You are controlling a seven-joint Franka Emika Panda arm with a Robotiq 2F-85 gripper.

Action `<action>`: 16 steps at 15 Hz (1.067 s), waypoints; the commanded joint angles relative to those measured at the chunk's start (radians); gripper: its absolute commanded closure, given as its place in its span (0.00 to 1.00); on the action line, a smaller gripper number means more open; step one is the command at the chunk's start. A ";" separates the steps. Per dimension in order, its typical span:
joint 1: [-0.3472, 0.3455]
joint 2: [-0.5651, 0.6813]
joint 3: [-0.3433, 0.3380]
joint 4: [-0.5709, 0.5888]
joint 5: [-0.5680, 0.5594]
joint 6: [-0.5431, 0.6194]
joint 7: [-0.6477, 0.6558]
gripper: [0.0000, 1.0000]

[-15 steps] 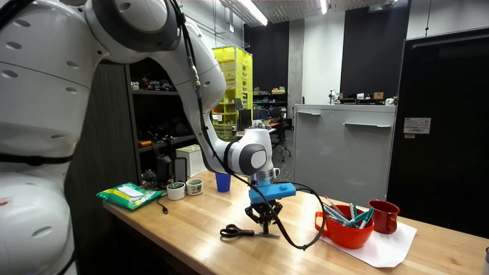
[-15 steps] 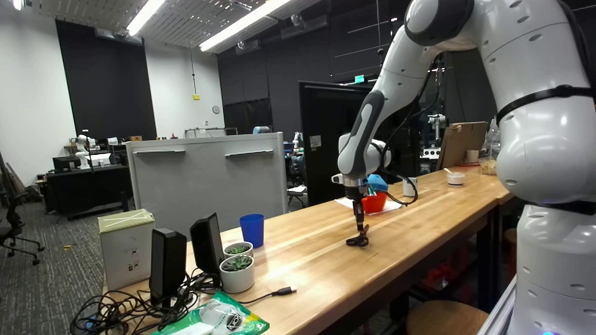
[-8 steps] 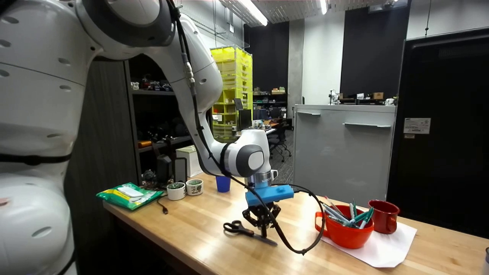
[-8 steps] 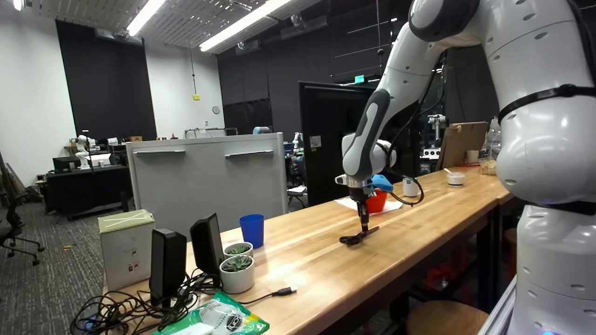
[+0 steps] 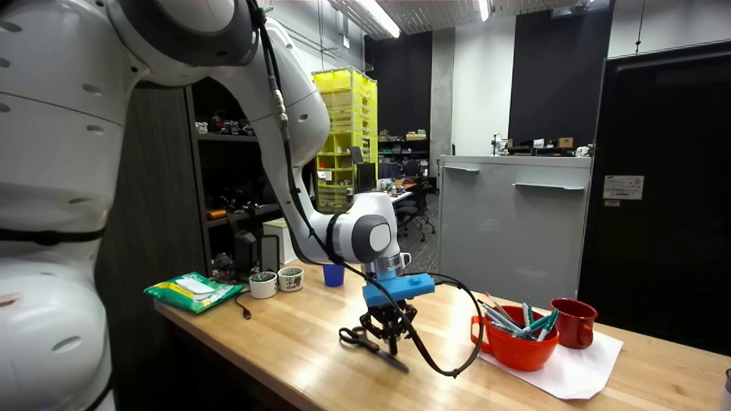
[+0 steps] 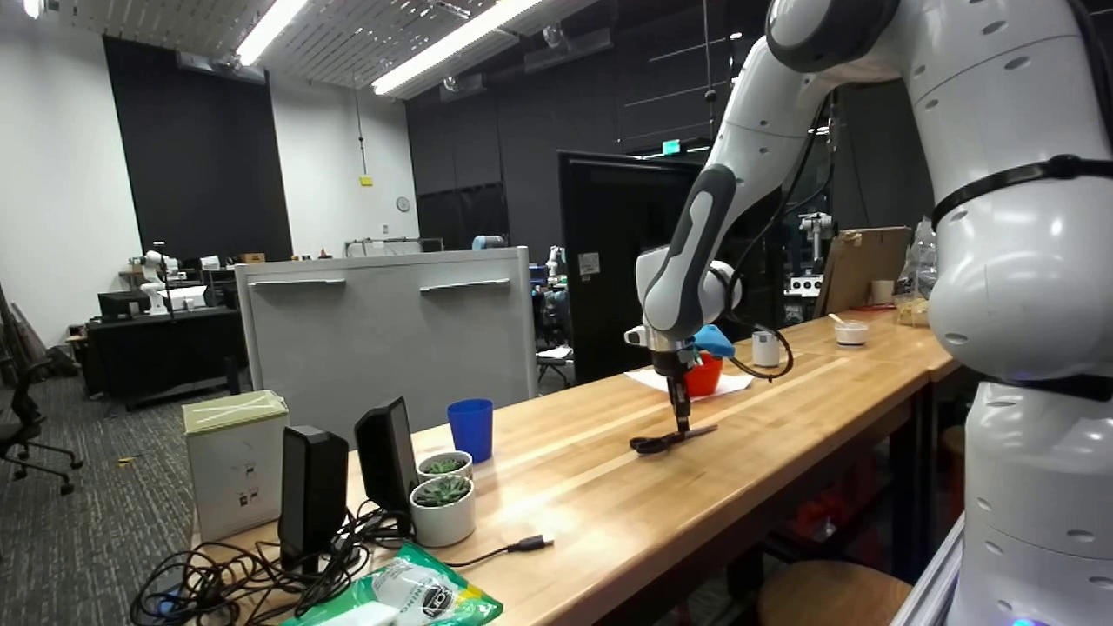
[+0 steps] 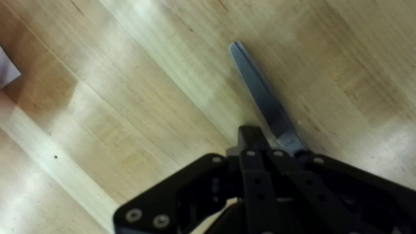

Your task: Move the black scissors forwards then rotate it clockwise.

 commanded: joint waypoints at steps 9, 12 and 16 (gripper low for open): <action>0.099 -0.239 0.025 -0.116 -0.270 -0.003 0.209 1.00; 0.123 -0.328 0.065 -0.200 -0.099 0.011 0.040 0.74; 0.220 -0.438 0.091 -0.282 0.173 -0.001 -0.123 0.50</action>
